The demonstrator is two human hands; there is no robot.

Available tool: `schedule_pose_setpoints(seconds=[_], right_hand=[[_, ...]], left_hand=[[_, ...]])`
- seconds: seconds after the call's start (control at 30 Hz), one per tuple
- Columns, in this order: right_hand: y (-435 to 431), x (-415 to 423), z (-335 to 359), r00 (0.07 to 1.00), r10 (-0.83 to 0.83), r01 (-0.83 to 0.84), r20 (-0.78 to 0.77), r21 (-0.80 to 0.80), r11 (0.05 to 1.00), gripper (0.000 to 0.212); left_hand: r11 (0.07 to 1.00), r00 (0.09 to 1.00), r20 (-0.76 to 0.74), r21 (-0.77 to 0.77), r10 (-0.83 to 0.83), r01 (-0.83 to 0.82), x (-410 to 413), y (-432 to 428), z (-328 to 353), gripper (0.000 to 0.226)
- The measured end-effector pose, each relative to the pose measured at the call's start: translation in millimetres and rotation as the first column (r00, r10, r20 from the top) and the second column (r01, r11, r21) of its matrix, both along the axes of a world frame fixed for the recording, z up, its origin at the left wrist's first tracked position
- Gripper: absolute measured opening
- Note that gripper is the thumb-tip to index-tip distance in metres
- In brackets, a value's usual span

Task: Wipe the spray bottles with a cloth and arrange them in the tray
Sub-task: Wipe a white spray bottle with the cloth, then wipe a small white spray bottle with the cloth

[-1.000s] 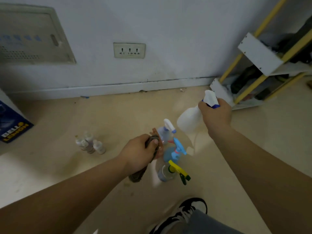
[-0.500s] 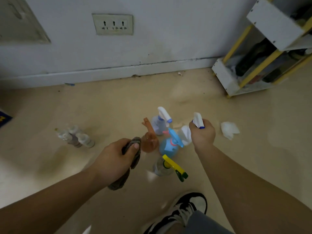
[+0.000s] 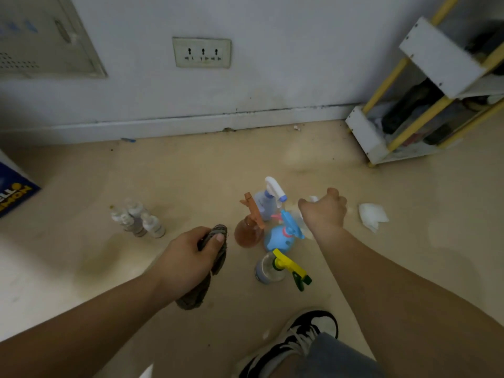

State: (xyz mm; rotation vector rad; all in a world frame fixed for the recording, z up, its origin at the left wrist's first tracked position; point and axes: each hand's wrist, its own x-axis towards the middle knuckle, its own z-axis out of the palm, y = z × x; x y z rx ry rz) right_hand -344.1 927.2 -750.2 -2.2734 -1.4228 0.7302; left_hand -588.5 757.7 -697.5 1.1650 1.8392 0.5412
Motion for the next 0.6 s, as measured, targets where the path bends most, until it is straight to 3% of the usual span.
schedule_pose_setpoints(seconds=[0.1,0.17,0.33,0.47,0.6], right_hand=[[-14,-32,41,0.972,0.179,-0.196,0.153,0.102,0.975,0.069],[-26,-62,63,0.932,0.324,-0.345,0.164,0.121,0.931,0.064],[-67,-146,81,0.815,0.578,-0.579,0.039,0.113,0.808,0.047],[-91,-206,69,0.718,0.689,-0.694,-0.099,-0.028,0.719,0.032],[-98,-249,37,0.650,0.746,-0.760,-0.143,-0.156,0.632,0.034]], left_hand=[[1.000,0.999,0.041,0.003,0.027,-0.028,-9,-7,15,0.029],[0.997,0.994,0.082,-0.008,0.076,-0.076,-17,-14,23,0.033],[0.978,0.973,0.107,-0.069,0.204,-0.198,-51,-39,20,0.038],[0.950,0.951,0.085,-0.127,0.296,-0.284,-82,-64,1,0.045],[0.913,0.919,0.065,-0.162,0.389,-0.375,-112,-84,-17,0.041]])
